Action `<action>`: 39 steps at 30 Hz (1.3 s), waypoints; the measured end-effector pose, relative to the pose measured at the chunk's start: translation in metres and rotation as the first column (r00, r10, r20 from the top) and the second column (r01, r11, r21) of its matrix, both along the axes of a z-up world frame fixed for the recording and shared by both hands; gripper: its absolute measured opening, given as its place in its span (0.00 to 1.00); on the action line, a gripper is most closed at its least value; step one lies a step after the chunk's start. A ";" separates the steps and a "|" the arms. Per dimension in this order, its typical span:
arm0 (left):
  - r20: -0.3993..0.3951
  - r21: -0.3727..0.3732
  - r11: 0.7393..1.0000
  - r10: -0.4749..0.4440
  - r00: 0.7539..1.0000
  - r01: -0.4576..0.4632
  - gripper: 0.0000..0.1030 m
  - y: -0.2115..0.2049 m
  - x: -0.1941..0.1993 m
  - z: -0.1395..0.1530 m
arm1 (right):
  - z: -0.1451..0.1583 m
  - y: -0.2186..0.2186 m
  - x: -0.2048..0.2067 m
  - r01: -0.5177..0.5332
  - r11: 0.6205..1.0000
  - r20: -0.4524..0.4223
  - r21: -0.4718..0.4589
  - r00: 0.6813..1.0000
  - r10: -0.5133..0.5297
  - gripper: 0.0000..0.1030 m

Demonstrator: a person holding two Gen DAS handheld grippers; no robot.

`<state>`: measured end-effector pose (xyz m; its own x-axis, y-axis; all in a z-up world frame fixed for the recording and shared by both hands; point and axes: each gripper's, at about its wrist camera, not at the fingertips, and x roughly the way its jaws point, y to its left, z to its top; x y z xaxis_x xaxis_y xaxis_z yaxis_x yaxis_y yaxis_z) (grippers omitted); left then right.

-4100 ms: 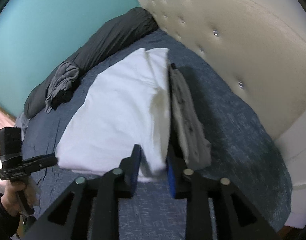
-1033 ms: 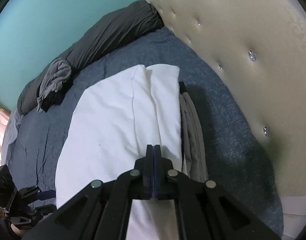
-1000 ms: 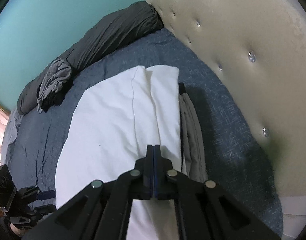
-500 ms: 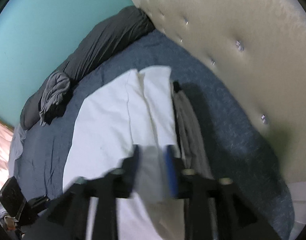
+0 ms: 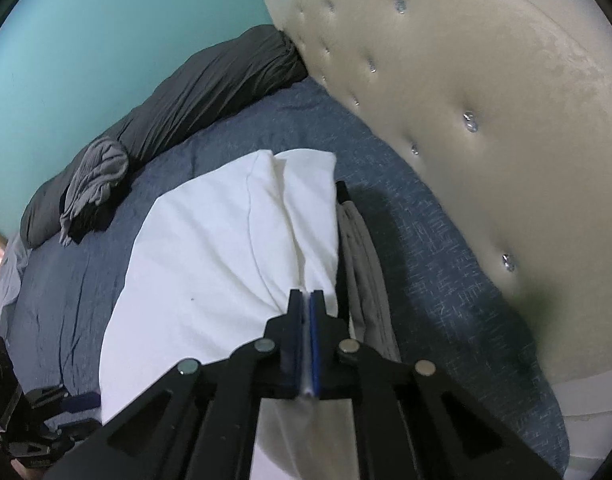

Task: Fold clothes

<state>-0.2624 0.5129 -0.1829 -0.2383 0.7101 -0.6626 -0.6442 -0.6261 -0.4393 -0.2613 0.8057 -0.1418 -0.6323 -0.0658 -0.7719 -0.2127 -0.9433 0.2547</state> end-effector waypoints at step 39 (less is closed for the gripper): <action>0.017 0.042 0.999 -0.006 1.000 0.006 0.35 -0.018 -0.020 -0.011 | 0.008 -0.026 -0.155 -0.103 0.986 0.141 0.130 0.986 0.085 0.11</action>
<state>-0.2820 0.4945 -0.1936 -0.2226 0.7386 -0.6364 -0.6400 -0.6031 -0.4761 -0.4166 0.7796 -0.1338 -0.5181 -0.0086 -0.8553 -0.1449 -0.9846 0.0977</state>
